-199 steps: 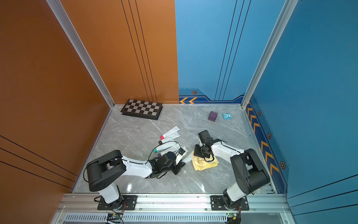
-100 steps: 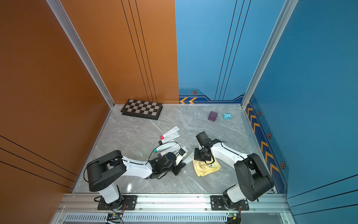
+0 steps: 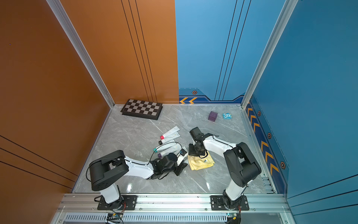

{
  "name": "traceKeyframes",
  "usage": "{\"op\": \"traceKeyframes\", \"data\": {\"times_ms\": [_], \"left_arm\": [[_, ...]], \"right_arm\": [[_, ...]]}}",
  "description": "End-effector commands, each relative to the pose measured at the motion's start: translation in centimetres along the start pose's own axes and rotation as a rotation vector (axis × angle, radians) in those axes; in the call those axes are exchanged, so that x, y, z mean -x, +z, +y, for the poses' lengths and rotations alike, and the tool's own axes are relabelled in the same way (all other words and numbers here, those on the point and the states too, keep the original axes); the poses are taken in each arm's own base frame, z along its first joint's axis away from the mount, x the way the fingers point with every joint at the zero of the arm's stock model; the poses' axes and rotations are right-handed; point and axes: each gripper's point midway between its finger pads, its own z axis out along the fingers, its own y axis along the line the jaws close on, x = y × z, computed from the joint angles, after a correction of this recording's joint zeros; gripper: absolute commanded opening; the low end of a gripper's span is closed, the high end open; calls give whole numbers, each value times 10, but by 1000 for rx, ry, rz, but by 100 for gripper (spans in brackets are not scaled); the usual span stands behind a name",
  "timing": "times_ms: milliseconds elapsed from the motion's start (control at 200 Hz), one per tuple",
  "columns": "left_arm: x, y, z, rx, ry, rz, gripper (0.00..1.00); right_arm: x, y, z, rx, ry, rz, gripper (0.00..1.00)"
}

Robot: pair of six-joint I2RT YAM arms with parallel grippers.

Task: Wipe the surface of the toothpaste tube
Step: Wipe the dirt from the toothpaste tube.

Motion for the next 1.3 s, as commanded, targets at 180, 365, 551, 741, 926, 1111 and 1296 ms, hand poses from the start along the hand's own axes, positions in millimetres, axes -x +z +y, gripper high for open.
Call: {"op": "traceKeyframes", "data": {"times_ms": [180, 365, 551, 741, 926, 1111, 1296], "left_arm": [[-142, -18, 28, 81, 16, 468, 12], [-142, -16, 27, 78, 18, 473, 12], [-143, -16, 27, 75, 18, 475, 12], [-144, -14, 26, 75, 21, 480, 12], [-145, -13, 26, 73, 19, 482, 12], [-144, -15, 26, 78, 18, 477, 12], [-147, -18, 28, 83, 15, 475, 12]], "right_arm": [[-13, -6, -89, -179, 179, -31, 0], [-7, -37, -77, -91, 164, -82, 0], [-16, -40, -46, -15, 78, -54, 0], [-31, -28, -22, -17, 2, -11, 0], [-46, -6, -24, -61, -3, 43, 0], [-41, 7, -54, -145, 72, 42, 0], [-21, -4, -89, -205, 166, -42, 0]]}}
